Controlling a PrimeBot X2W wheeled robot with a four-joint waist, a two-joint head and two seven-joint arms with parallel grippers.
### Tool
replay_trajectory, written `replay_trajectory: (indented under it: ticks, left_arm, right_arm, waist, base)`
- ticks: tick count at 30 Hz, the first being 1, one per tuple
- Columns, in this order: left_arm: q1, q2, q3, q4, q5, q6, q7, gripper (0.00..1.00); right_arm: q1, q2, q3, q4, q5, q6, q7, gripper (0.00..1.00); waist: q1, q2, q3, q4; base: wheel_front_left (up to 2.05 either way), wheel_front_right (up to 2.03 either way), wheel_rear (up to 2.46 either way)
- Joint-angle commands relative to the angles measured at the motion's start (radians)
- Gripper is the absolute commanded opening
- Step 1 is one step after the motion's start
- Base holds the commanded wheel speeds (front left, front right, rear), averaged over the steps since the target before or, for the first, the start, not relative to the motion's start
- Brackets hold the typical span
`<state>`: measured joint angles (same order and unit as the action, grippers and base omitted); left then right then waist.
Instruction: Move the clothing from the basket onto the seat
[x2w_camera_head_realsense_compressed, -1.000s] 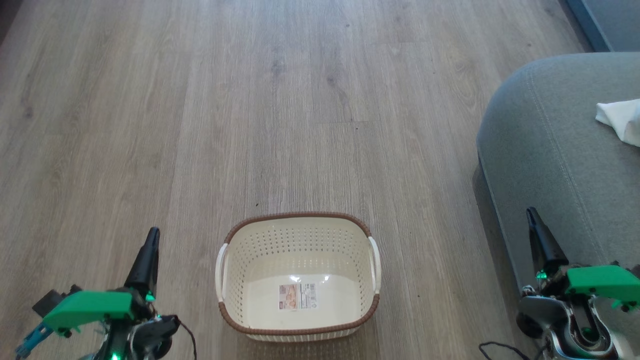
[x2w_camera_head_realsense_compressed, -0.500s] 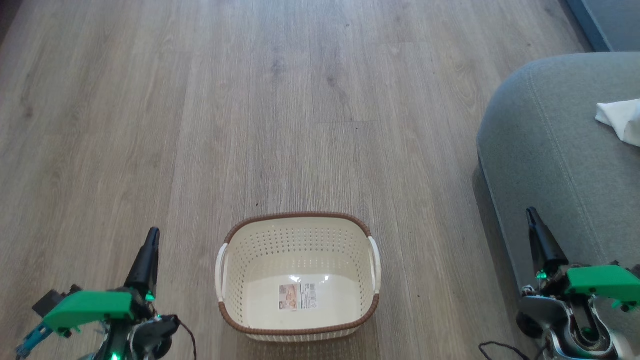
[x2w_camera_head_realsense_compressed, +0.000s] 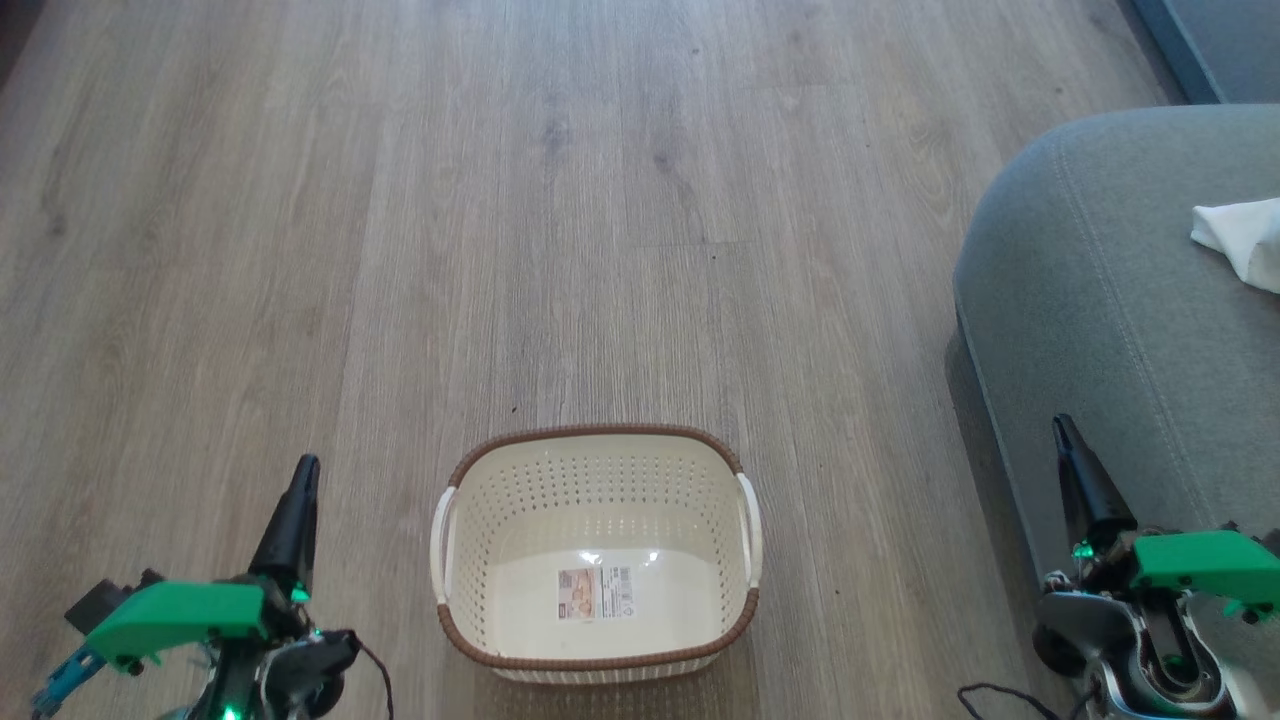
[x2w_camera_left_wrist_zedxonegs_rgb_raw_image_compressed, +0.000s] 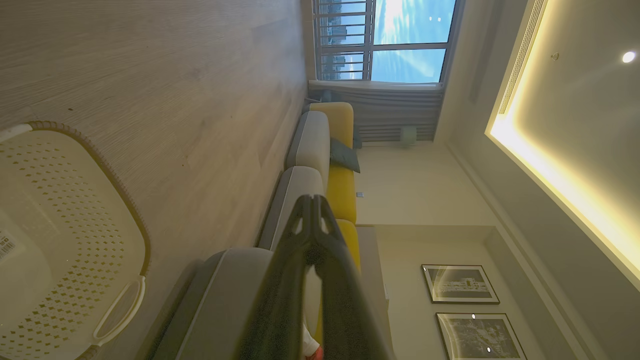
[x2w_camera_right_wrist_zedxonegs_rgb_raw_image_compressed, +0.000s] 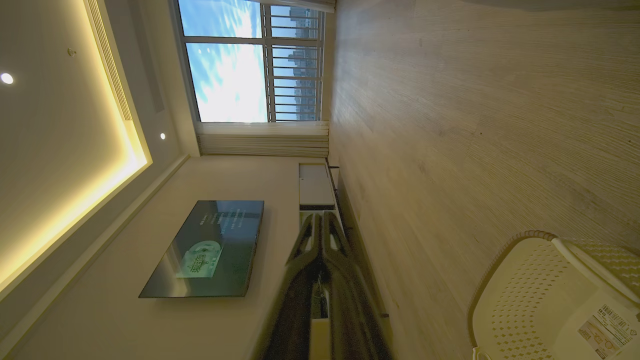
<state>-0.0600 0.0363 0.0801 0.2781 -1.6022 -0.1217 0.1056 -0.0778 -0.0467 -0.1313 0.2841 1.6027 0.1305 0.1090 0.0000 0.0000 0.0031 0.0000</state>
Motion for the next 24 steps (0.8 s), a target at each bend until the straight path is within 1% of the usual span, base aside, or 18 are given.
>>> replay_trajectory:
  ticks: [1, 24]
  left_arm:
    - [-0.048, 0.014, 0.034, -0.033, -0.007, -0.009, 0.008, 0.0]
    - [-0.048, 0.014, 0.034, -0.033, -0.007, -0.009, 0.008, 0.0]
  right_arm:
    - [-0.03, -0.004, 0.018, -0.039, 0.006, 0.0, 0.004, 0.0]
    - [-0.03, -0.004, 0.018, -0.039, 0.006, 0.0, 0.004, 0.0]
  waist:
    - [0.0, 0.0, 0.0, 0.0]
    - [0.0, 0.0, 0.0, 0.0]
  base:
    - [0.0, 0.0, 0.0]
    - [0.0, 0.0, 0.0]
